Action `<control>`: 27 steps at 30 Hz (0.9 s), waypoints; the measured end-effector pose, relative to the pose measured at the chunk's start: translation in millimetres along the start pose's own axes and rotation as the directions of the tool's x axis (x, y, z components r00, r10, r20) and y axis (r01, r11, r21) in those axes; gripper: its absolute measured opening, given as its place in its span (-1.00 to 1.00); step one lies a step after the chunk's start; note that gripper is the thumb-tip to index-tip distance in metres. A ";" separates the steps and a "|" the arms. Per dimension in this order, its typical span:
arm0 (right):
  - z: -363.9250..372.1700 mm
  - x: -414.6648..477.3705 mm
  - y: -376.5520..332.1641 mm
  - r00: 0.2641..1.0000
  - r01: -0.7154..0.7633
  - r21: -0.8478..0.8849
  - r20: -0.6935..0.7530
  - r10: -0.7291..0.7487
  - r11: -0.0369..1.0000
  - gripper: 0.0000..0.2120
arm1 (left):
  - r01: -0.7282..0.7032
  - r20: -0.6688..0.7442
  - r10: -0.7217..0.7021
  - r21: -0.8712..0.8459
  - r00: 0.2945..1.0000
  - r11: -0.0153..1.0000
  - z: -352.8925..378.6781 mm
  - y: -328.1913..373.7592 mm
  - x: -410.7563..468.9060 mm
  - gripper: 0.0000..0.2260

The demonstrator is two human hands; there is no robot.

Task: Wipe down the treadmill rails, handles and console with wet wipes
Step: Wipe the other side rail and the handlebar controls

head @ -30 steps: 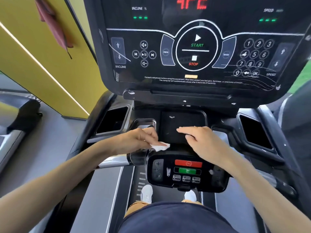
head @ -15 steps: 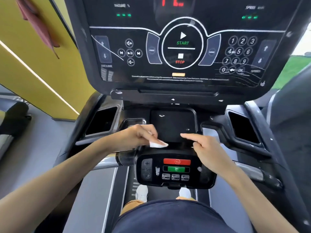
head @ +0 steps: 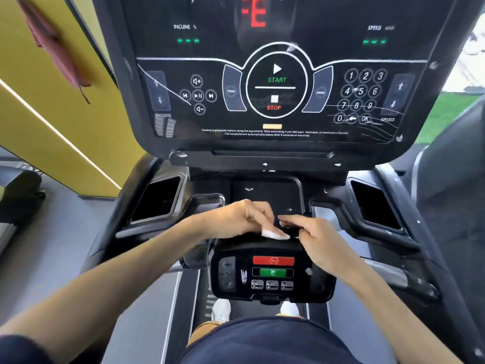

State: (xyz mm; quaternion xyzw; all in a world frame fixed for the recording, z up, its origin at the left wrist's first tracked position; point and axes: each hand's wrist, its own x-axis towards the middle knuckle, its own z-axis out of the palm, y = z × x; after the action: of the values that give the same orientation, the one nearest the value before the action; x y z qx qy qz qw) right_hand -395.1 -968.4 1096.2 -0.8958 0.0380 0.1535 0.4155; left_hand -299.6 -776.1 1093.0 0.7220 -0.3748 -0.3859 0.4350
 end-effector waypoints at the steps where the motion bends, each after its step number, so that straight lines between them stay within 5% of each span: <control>1: 0.4 0.2 0.4 1.000 -0.001 0.011 -0.008 0.001 1.000 -0.50 | -0.001 0.008 0.000 0.009 1.000 1.000 -0.4 0.8 1.1 -0.58; 5: 1.1 0.4 1.1 1.000 0.011 0.062 -0.011 -0.010 0.998 -0.46 | 0.005 -0.057 -0.008 -0.044 0.998 0.999 -16.1 -18.7 -38.0 -0.59; 8: 0.2 0.8 0.9 1.000 0.023 0.049 -0.005 -0.023 0.999 -0.45 | 0.011 -0.151 0.000 0.073 0.988 0.997 -14.7 -25.2 -40.4 -0.62; 12: -0.3 1.0 -2.5 0.999 0.033 0.017 -0.026 -0.032 0.999 -0.48 | -0.091 -0.074 0.110 0.223 0.991 0.970 4.7 -1.6 2.9 -0.67; 20: 13.5 -47.4 7.3 0.949 0.010 0.115 -0.313 0.026 0.993 -0.62 | 0.078 -0.086 -0.072 0.070 0.994 0.994 -19.5 -17.8 -35.7 -0.57; 24: 12.7 -48.4 12.3 0.959 -0.016 0.080 -0.281 0.038 0.997 -0.61 | -0.105 -0.014 0.111 0.227 0.994 0.968 9.1 12.3 14.1 -0.63; 27: 9.0 -50.2 18.9 0.973 -0.029 -0.023 -0.229 0.023 0.999 -0.56 | -0.122 0.010 0.123 0.251 0.992 0.960 22.4 23.4 30.5 -0.69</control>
State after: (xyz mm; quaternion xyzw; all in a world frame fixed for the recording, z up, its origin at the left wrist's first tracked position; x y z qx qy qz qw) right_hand -448.6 -976.9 1092.3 -0.9123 0.0952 0.0550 0.3945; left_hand -311.3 -818.4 1100.2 0.7478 -0.4634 -0.3058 0.3641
